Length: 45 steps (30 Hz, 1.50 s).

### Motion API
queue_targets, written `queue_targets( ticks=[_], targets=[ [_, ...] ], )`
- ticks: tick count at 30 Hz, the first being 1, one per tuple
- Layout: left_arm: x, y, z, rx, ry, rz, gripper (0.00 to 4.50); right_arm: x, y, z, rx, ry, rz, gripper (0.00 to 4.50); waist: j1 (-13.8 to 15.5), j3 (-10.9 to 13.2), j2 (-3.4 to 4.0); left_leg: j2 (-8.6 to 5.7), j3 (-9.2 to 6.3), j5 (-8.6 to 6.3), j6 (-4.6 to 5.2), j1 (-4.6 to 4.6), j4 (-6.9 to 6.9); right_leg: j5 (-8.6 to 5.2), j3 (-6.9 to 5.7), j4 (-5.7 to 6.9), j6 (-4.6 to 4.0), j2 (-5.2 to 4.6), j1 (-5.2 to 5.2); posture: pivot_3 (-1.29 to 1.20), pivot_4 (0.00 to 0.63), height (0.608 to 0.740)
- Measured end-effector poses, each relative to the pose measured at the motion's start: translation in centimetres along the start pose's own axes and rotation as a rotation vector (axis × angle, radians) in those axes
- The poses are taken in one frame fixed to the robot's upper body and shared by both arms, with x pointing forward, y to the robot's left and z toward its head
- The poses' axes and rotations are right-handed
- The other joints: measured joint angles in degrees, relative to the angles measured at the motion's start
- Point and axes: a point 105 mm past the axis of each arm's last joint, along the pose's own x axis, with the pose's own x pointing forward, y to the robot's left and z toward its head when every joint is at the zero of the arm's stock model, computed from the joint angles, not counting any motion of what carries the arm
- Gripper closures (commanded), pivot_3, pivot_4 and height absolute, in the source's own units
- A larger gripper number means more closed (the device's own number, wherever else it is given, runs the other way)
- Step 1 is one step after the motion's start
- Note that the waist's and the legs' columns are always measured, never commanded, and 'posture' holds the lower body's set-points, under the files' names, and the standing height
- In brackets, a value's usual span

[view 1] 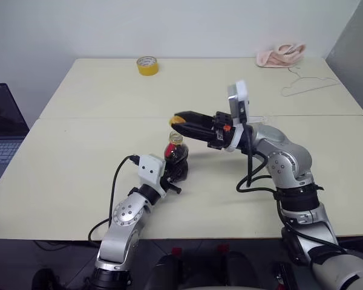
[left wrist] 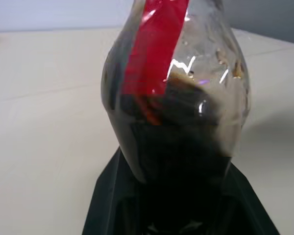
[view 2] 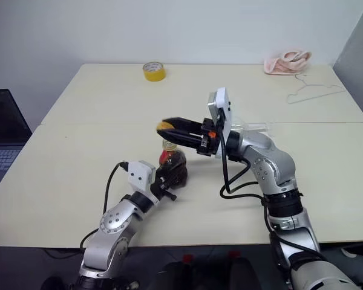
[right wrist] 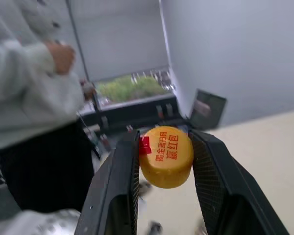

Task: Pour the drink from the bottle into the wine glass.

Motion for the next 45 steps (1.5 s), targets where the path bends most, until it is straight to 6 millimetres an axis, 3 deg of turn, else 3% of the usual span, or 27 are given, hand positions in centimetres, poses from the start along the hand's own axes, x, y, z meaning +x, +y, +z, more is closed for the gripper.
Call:
queue_targets(
  ticks=[7, 11, 16, 18, 21, 30, 34, 43, 45],
  targets=[
    [0.0, 0.0, 0.0, 0.000, 0.000, 0.000, 3.58, -1.1, -0.5, 0.1, 0.060, -0.035, -0.099, 3.26, 0.0, 0.0, 0.00, 0.00, 0.02, 0.00, 0.00, 0.00, -0.02, 0.00, 0.01, 0.02, 0.00, 0.00, -0.02, 0.00, 0.150, 0.740],
    [0.0, 0.1, 0.0, 0.002, -0.001, 0.001, 3.58, -2.9, -2.1, 0.0, 0.029, -0.010, -0.233, 3.26, 0.0, 0.0, 0.00, 0.00, 0.02, 0.00, 0.00, 0.00, -0.02, 0.00, 0.00, 0.02, 0.00, 0.00, -0.02, 0.00, 0.150, 0.740],
    [0.1, 0.8, 0.1, 0.032, -0.009, 0.024, 3.58, -9.1, -6.1, -0.4, -0.064, 0.083, -0.568, 3.26, 0.1, 0.0, 0.00, -0.01, 0.06, 0.00, 0.00, 0.00, -0.01, 0.00, 0.02, 0.03, 0.00, 0.00, -0.02, 0.00, 0.150, 0.740],
    [0.1, 2.8, 0.3, 0.091, -0.014, 0.100, 3.58, -13.4, -7.8, -1.6, -0.125, 0.204, -0.753, 3.26, 0.1, 0.0, -0.01, 0.00, 0.10, 0.00, 0.00, 0.01, -0.01, 0.00, 0.02, 0.04, 0.00, 0.01, -0.01, 0.00, 0.150, 0.740],
    [-0.4, 6.3, 0.6, 0.156, -0.013, 0.225, 3.58, -18.2, -8.5, -3.9, -0.108, 0.310, -0.918, 3.26, -0.2, 0.0, -0.01, 0.02, 0.22, 0.00, 0.00, 0.00, -0.05, 0.00, 0.09, 0.02, 0.00, 0.00, -0.05, 0.00, 0.150, 0.740],
    [-0.5, 10.4, 0.9, 0.195, -0.023, 0.342, 3.58, -26.1, -9.5, -7.5, -0.104, 0.454, -1.245, 3.26, 0.1, 0.0, -0.02, -0.02, 0.19, 0.00, 0.00, -0.02, 0.00, 0.00, 0.06, 0.02, 0.00, -0.03, -0.02, 0.00, 0.150, 0.740],
    [-0.4, 11.4, 0.8, 0.196, -0.028, 0.375, 3.58, -26.8, -9.7, -8.0, -0.103, 0.456, -1.285, 3.26, 0.0, 0.0, -0.02, 0.01, 0.18, 0.00, 0.00, -0.02, 0.00, 0.00, 0.04, 0.02, 0.00, -0.01, -0.02, 0.00, 0.150, 0.740],
    [-0.5, 12.5, 0.6, 0.209, -0.041, 0.406, 3.58, -27.3, -10.2, -8.2, -0.123, 0.471, -1.306, 0.28, 0.0, 0.0, -0.02, 0.00, 0.18, 0.01, -0.01, -0.02, 0.02, 0.00, 0.04, 0.03, 0.00, -0.02, 0.00, 0.00, 0.150, 0.740],
    [-0.6, 12.5, 0.5, 0.208, -0.045, 0.409, 3.58, -27.3, -10.2, -8.2, -0.125, 0.470, -1.307, 0.02, 0.0, 0.0, -0.02, 0.00, 0.18, 0.01, -0.01, -0.02, 0.02, 0.00, 0.03, 0.03, 0.00, -0.02, 0.00, 0.00, 0.150, 0.740]
  ],
)
